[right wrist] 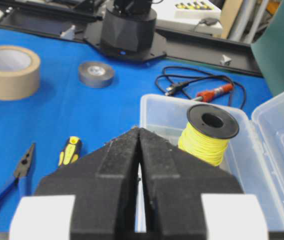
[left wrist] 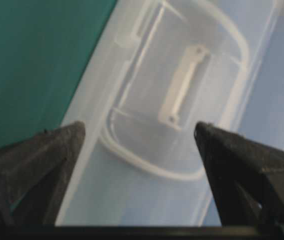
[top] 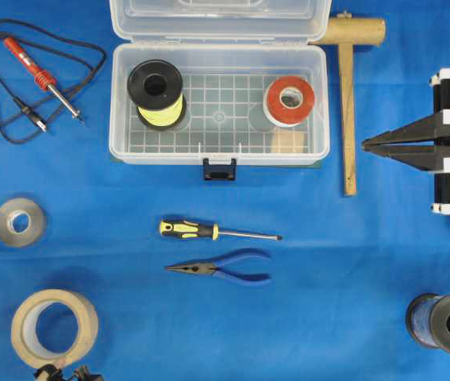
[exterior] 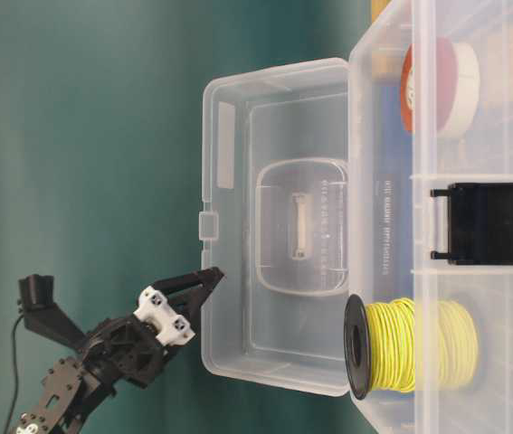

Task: Close the tool box with the left arm.
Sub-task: 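Move the left gripper up behind the raised clear lid of the box, then push the clear lid forward and down with the left gripper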

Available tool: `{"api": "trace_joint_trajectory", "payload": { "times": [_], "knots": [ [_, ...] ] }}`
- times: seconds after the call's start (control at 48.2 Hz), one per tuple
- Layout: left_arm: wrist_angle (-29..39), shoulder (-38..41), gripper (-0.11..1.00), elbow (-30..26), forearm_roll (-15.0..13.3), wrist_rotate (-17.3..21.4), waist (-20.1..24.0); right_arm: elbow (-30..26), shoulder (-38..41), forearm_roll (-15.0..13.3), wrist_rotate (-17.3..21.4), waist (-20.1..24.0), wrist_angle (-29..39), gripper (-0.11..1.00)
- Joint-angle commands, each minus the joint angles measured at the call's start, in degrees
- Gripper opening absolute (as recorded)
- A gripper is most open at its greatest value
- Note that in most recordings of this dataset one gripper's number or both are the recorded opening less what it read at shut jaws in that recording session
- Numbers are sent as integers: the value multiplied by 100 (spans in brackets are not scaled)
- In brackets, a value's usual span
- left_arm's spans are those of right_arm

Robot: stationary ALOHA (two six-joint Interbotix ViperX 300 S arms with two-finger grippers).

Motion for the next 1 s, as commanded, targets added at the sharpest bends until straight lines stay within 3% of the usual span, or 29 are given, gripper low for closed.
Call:
{"api": "trace_joint_trajectory", "payload": {
  "times": [0.0, 0.332, 0.976],
  "knots": [
    [-18, -18, 90, -105, -26, 0, 9, -97, 18, -9, 9, -44, -26, 0],
    [396, -158, 90, 105, -26, -114, -149, -97, 26, -9, 9, -149, -26, 0],
    [510, -1239, 90, 1072, -88, -343, -1389, -88, 79, -18, 0, -272, -35, 0]
  ]
}}
